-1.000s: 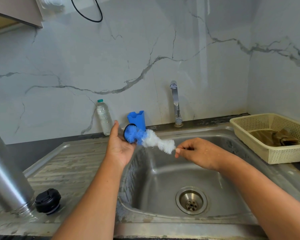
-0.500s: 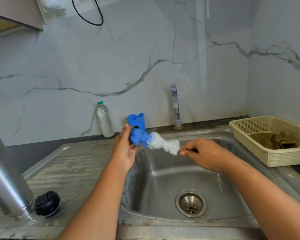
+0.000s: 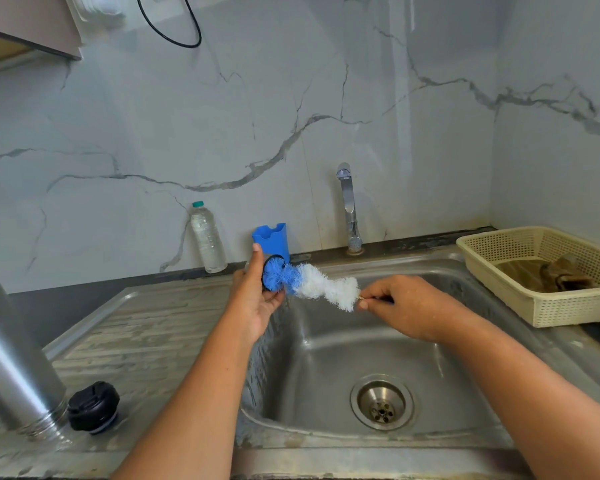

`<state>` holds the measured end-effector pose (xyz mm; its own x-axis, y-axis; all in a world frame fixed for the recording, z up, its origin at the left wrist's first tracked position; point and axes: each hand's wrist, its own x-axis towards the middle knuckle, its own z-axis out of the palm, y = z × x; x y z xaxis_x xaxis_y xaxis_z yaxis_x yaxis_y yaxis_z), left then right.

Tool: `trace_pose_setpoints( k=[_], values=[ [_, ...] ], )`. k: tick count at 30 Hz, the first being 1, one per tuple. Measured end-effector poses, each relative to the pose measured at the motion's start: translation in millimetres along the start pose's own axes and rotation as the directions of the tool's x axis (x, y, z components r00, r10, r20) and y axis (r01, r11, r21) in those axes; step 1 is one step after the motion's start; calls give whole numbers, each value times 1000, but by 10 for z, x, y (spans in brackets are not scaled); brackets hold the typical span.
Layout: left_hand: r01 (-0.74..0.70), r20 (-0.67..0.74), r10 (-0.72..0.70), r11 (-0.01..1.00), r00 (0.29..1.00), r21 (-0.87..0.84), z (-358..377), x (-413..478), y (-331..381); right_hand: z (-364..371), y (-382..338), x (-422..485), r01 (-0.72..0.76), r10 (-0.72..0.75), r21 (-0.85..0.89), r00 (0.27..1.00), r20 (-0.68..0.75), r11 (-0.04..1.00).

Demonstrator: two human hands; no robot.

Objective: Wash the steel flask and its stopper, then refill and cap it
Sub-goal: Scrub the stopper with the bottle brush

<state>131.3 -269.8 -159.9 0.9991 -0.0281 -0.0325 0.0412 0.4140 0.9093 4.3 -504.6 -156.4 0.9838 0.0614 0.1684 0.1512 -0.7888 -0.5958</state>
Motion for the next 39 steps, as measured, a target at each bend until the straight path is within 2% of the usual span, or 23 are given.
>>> trace_pose_setpoints(
  k=[4, 7, 9, 12, 16, 21, 25, 30, 39],
  values=[
    [62, 102, -32, 952, 994, -300, -82, 10, 122, -39, 1, 8, -5, 10, 187, 1000, -28, 982],
    [31, 142, 27, 917, 989, -397, -160, 12, 139, -38, -35, -34, -19, -3, 351, 998, 63, 936],
    [1, 146, 63, 916, 987, -400, -168, -2, 169, -27, -51, -38, -31, -6, 387, 996, 94, 922],
    [8, 135, 34, 956, 990, -293, -140, -27, 140, 31, -40, 5, -17, 4, 293, 999, 43, 956],
    [18, 39, -14, 992, 999, -126, -132, 27, 49, 33, 0, 5, -9, 8, 131, 1000, 8, 991],
    [-37, -62, 25, 978, 998, -207, -88, 44, 114, -55, -12, -20, 0, 0, 29, 1000, -20, 1000],
    [-4, -26, 1, 994, 1000, -108, -37, 54, 58, 46, -36, 16, 33, -35, -58, 999, -30, 998],
    [34, -41, -45, 969, 998, -245, -54, 55, 93, -59, -2, -28, 39, -39, -20, 999, 1, 999],
    [49, 1, -50, 965, 999, -256, -65, 86, 128, -91, 10, -25, 33, -32, -23, 999, 22, 999]
  ],
)
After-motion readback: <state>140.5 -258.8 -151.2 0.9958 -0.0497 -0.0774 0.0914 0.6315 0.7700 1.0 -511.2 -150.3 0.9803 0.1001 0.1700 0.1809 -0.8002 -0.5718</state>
